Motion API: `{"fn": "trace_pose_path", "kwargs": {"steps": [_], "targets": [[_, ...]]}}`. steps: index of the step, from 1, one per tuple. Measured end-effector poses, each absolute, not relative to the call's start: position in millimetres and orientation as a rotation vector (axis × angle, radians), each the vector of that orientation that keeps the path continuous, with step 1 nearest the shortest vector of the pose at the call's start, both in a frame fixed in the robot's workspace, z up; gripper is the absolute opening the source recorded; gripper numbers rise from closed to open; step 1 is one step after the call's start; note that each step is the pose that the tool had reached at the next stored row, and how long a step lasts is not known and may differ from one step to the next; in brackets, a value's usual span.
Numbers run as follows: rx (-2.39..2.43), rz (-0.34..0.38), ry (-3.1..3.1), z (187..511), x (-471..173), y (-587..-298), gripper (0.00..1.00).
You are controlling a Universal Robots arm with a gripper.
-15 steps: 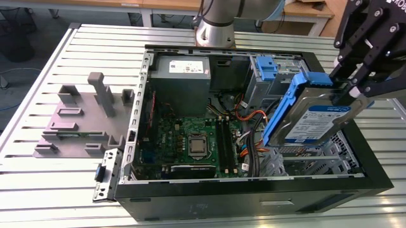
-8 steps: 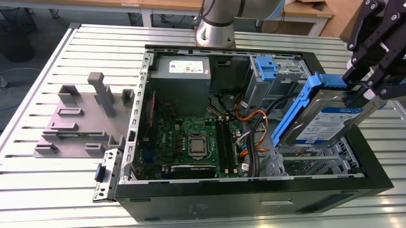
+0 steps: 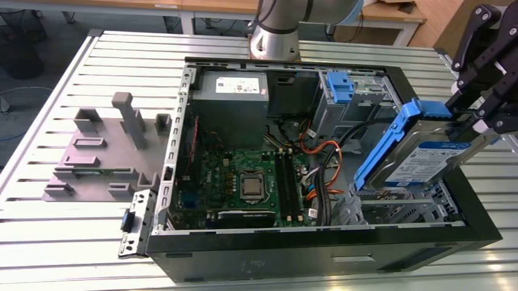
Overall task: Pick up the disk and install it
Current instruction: 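Pick up the disk, then insert the disk into the insertion slot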
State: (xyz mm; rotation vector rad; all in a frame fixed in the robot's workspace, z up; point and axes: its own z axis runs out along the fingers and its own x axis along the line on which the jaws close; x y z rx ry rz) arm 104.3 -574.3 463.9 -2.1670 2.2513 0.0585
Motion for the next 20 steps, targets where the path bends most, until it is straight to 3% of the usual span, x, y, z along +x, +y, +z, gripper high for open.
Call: {"fn": "trace_pose_path", "kwargs": {"steps": [20], "targets": [[-2.194, 0.059, 2.227, 456.3, 109.3, -575.2, 0.35]]}}
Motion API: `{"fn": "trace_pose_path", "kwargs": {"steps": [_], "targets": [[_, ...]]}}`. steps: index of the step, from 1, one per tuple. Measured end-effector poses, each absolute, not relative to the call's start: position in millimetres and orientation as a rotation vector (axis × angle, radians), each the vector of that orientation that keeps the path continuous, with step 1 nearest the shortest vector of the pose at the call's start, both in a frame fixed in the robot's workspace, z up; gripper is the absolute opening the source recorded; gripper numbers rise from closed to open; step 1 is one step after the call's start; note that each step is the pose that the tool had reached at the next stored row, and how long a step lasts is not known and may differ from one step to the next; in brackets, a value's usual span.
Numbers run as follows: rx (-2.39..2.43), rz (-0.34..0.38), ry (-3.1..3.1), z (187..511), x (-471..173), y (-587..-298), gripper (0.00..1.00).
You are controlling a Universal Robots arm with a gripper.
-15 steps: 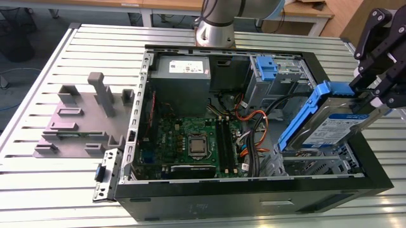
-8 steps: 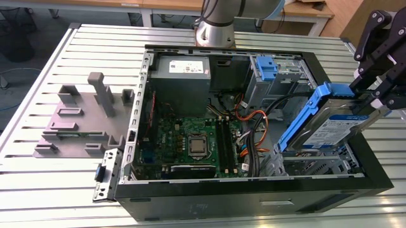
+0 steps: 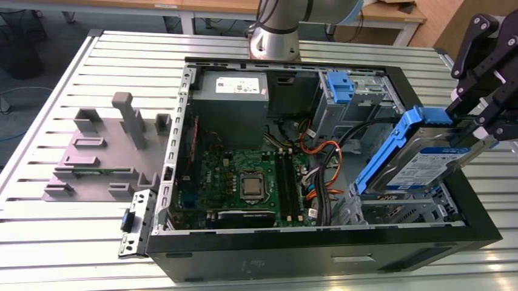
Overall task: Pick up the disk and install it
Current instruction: 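Insert the disk into the insertion slot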
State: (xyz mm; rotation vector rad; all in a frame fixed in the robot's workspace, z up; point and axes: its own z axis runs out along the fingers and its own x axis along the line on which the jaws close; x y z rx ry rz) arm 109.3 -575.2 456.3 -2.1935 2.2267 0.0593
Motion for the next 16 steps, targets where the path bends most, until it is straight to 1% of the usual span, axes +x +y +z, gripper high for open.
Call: {"fn": "trace_pose_path", "kwargs": {"steps": [16], "targets": [[-2.187, 0.059, 2.233, 450.4, 110.7, -575.6, 0.35]]}}
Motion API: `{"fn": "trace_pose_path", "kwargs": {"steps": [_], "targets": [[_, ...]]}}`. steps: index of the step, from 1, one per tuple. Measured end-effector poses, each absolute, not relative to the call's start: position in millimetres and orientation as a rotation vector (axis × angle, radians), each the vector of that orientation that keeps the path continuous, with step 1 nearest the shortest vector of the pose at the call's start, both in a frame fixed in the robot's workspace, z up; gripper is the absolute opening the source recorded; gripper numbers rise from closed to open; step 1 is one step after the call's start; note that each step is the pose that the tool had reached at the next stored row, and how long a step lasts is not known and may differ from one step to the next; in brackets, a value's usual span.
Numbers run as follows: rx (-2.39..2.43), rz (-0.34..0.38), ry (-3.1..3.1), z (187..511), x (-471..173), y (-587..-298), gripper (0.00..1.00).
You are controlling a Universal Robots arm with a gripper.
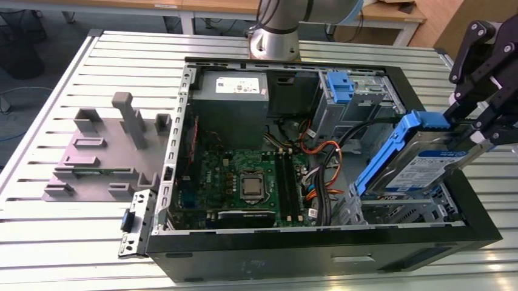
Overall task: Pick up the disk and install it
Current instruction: 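Insert the disk into the insertion slot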
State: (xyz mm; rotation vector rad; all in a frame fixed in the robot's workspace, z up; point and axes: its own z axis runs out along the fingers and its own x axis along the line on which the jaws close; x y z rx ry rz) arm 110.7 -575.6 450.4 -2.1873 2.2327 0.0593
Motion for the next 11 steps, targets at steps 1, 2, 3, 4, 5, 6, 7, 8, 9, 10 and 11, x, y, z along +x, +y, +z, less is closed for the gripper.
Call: {"fn": "trace_pose_path", "kwargs": {"steps": [1, 2, 3, 4, 5, 6, 7, 8, 9, 10, 11], "targets": [[-2.185, 0.059, 2.234, 450, 111, -576, 0.35], [-2.185, 0.059, 2.235, 450, 111, -576, 0.35], [-2.185, 0.059, 2.235, 450, 111, -576, 0.35], [-2.185, 0.059, 2.235, 449, 111, -576, 0.35], [-2.185, 0.059, 2.235, 448, 111, -576, 0.35], [-2.185, 0.059, 2.235, 447, 111, -576, 0.35], [-2.185, 0.059, 2.235, 445, 111, -576, 0.35], [-2.185, 0.059, 2.235, 443, 111, -576, 0.35], [-2.185, 0.059, 2.235, 441, 111, -576, 0.35], [-2.185, 0.059, 2.235, 439, 111, -576, 0.35], [-2.185, 0.059, 2.235, 438, 111, -576, 0.35]]}}
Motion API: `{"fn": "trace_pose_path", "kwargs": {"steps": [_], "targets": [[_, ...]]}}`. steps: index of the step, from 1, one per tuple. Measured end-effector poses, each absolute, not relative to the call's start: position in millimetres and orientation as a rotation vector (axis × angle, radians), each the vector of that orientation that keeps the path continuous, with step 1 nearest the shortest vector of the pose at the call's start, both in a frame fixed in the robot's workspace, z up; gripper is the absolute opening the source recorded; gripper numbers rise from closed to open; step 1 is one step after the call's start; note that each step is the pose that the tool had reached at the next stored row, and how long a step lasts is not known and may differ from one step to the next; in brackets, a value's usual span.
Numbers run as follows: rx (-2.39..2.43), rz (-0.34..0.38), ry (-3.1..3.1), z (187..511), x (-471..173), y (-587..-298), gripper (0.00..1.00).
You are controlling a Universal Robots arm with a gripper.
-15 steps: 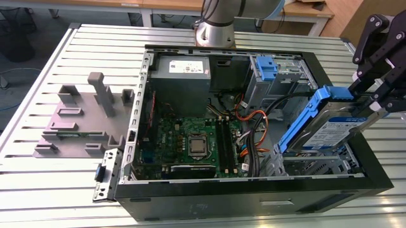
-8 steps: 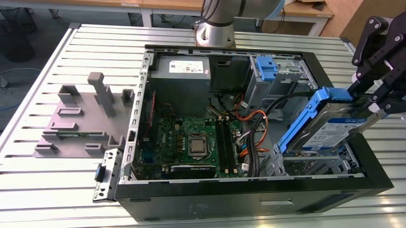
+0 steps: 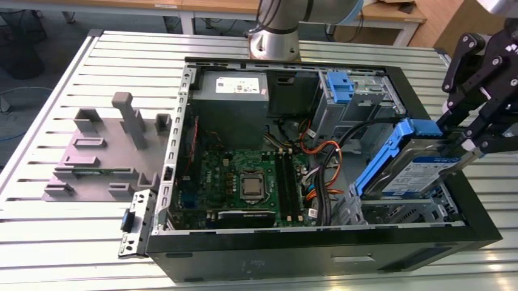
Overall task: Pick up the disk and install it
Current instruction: 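Insert the disk into the insertion slot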
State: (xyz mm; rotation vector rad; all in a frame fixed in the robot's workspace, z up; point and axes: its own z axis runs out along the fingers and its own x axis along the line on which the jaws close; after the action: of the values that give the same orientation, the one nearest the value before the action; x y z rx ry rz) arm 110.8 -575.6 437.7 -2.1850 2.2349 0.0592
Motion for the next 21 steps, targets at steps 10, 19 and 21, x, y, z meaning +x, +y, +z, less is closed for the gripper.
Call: {"fn": "trace_pose_path", "kwargs": {"steps": [10, 19, 21], "targets": [[-2.185, 0.059, 2.235, 417, 111, -576, 0.35], [-2.185, 0.059, 2.235, 401, 111, -576, 0.35], [-2.185, 0.059, 2.235, 397, 111, -577, 0.35]]}}
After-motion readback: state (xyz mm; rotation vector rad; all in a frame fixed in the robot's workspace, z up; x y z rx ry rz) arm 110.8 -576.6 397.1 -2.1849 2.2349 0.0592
